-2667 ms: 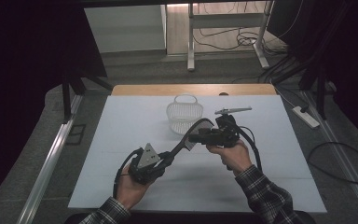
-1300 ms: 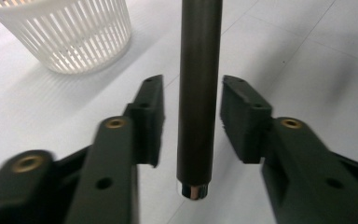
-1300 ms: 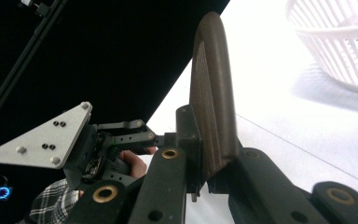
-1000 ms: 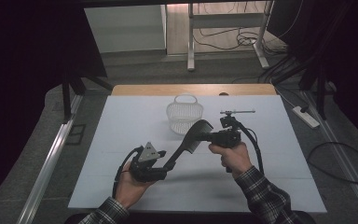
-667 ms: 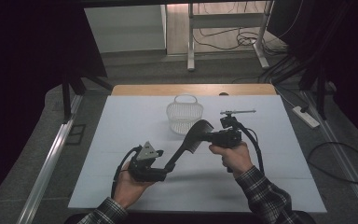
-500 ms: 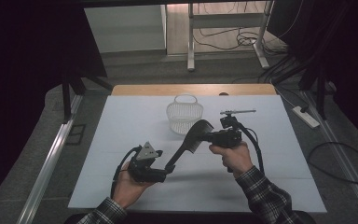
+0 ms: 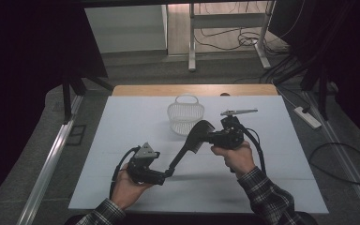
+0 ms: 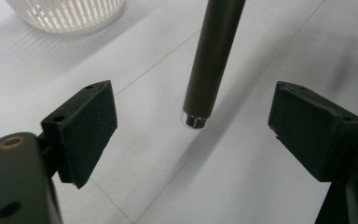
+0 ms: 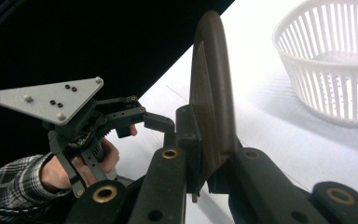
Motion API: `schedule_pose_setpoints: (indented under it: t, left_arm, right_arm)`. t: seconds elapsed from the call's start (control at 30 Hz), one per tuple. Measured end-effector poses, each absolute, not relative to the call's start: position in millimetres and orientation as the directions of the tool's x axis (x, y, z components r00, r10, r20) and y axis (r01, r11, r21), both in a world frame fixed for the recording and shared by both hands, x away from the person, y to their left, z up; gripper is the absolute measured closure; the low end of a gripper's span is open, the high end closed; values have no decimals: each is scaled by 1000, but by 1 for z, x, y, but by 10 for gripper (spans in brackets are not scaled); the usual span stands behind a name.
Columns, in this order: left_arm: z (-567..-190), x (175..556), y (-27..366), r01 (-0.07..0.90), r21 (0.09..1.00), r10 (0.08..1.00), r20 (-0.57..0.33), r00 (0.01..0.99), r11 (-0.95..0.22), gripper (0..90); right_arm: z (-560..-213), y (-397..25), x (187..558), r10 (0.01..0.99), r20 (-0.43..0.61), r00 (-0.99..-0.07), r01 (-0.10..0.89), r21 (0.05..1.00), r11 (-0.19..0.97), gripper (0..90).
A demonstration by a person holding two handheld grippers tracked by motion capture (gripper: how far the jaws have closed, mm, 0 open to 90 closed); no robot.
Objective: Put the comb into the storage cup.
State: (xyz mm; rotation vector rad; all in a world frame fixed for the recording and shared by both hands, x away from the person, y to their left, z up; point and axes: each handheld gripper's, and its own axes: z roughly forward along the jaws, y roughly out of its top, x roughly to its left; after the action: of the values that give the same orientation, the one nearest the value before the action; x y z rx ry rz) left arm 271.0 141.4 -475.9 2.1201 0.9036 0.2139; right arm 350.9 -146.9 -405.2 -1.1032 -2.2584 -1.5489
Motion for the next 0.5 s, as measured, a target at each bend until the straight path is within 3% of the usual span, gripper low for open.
schedule_pose_setpoints:
  t: [0.5]
  left_arm:
    - [-477, 272, 152, 554, 727, 673, -172, 720, -407, 86]
  right_arm:
    - [-399, -151, 349, 494, 475, -728, 623, 760, 187, 863]
